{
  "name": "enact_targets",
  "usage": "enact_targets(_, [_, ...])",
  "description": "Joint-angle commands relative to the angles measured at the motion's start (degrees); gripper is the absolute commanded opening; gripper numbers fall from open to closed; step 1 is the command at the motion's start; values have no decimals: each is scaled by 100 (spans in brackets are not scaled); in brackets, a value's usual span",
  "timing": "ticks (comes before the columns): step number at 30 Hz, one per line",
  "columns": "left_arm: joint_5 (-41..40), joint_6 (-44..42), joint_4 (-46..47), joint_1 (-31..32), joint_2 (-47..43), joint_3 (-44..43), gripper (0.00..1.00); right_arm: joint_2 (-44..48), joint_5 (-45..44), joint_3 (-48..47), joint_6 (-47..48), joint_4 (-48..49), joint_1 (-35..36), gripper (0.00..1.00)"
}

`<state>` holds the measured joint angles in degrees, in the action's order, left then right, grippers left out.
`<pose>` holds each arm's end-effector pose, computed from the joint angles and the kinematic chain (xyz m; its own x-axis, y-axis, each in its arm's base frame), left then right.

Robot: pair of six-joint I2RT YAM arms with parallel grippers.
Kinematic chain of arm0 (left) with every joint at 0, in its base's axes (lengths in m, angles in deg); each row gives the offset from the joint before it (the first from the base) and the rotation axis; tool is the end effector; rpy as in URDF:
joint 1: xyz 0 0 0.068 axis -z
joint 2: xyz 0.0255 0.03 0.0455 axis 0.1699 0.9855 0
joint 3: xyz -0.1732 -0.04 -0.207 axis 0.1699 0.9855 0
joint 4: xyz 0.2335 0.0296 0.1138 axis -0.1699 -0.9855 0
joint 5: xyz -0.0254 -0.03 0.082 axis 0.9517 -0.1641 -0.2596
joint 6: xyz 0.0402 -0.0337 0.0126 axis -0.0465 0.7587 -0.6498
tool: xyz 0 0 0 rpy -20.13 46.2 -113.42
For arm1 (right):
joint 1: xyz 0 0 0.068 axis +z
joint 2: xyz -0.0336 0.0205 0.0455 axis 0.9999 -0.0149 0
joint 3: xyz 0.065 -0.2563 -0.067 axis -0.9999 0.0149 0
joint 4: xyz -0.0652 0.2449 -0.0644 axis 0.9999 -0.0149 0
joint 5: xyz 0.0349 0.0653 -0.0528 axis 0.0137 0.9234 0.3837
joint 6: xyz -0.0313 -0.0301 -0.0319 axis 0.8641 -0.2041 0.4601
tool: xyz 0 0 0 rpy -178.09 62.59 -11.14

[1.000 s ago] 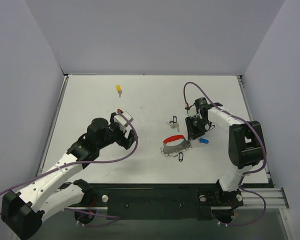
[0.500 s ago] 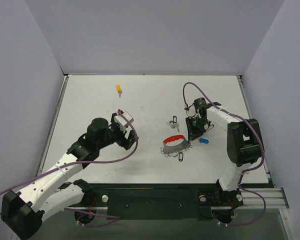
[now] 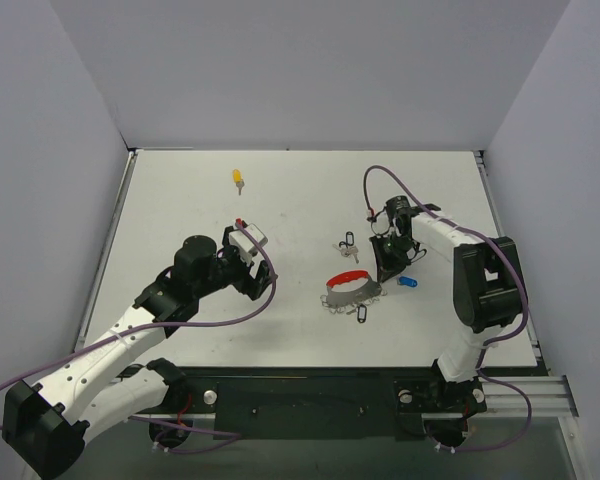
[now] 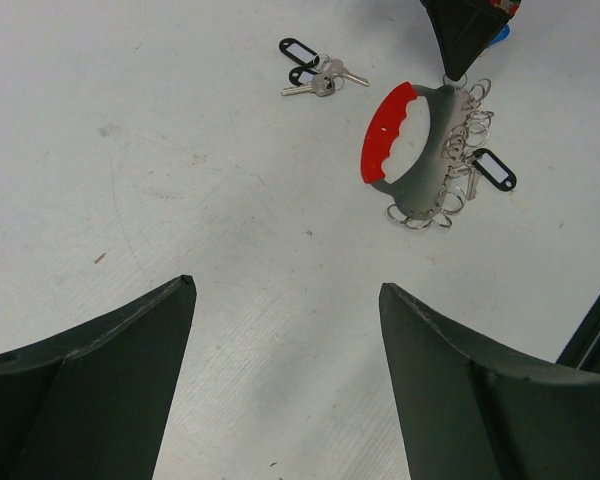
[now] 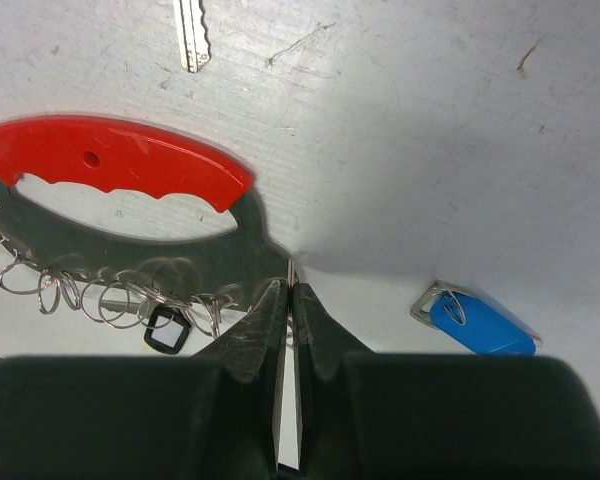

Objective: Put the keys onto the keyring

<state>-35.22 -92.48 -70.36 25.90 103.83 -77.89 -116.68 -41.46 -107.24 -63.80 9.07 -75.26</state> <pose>0.1675 -0.1298 0.2864 -0.2414 0.2610 -0.9347 0.7528 0.6582 -0.0106 0.3327 0.0940 0.1684 -0.8890 -0.2468 -0.3858 -0.3694 0.8843 0.2856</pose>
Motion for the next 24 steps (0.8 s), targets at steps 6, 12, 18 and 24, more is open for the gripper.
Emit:
enact_targets(6, [516,-153,249,-26,-96,4,82,292,480,-239,499,-517,61,0])
enact_targets(12, [1350,-74,1098,-88,-412,390,81,801,902,-379,1272,-833,298,0])
enact_targets(18, [2029,356,2462,-228,-677,945,79,1267,1307,-914,2300,-1351,790,0])
enact_targets(24, [2258,726,2947,-237,-422,813,69,1285,1588,-2189,3058,-2240,1141,0])
